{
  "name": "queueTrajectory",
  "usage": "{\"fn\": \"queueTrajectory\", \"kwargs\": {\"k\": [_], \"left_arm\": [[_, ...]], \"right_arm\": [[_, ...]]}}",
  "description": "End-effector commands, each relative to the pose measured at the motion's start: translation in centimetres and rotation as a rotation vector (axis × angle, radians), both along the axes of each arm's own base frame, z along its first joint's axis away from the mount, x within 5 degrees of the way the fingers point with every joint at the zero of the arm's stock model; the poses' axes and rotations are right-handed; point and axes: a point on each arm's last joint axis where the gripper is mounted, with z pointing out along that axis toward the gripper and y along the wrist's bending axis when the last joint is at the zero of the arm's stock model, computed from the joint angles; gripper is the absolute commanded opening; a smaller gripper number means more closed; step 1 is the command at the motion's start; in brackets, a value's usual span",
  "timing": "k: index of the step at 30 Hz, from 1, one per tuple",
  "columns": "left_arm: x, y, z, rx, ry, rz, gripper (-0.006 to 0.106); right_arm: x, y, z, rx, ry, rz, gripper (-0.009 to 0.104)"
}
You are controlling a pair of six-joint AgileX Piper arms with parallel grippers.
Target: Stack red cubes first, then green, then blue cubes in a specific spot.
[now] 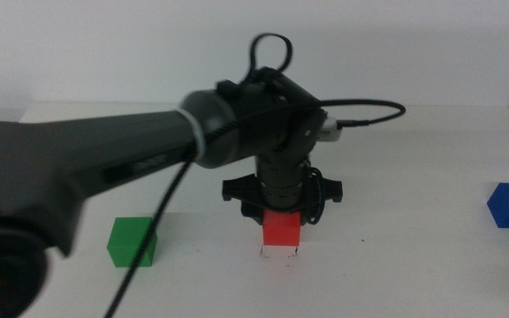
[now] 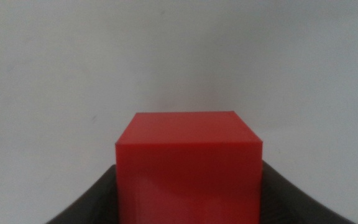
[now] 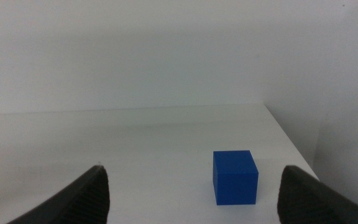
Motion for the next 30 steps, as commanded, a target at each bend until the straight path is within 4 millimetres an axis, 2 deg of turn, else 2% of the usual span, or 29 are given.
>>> {"fn": "queueTrajectory", "kwargs": {"k": [1,6,12,16,20,21,24,27,30], "left_arm": [[0.8,-0.3,-0.6,0.011,0.008,-0.009,0.018],[1.8,0.0,-2.2,0.002,0.038,-0.002,0.018],[2.2,0.1,-3.4,-0.041,0.099,-0.013,0.018],[2.2,0.1,-3.8,-0.029,0.116,-0.011,0.024],[2.2,0.1,-4.0,-0.026,0.115,-0.012,0.042],[2.4,0.2,-3.9,-0.018,0.092,-0.021,0.070],[2.3,0.4,-3.7,-0.001,0.097,-0.043,0.094],[1.8,0.7,-1.5,-0.017,0.099,-0.056,0.094],[1.0,1.8,2.2,-0.032,0.079,-0.056,0.094]], "right_arm": [[0.0,0.0,0.0,-0.010,-0.007,-0.002,0.093],[0.0,0.0,0.0,-0.010,-0.007,-0.002,0.093],[0.0,0.0,0.0,-0.010,-0.007,-0.002,0.093],[0.0,0.0,0.0,-0.010,-0.007,-0.002,0.093],[0.0,0.0,0.0,-0.010,-0.007,-0.002,0.093],[0.0,0.0,0.0,-0.010,-0.007,-0.002,0.093],[0.0,0.0,0.0,-0.010,-0.007,-0.002,0.093],[0.0,0.0,0.0,-0.010,-0.007,-0.002,0.093],[0.0,0.0,0.0,-0.010,-0.007,-0.002,0.093]]}}
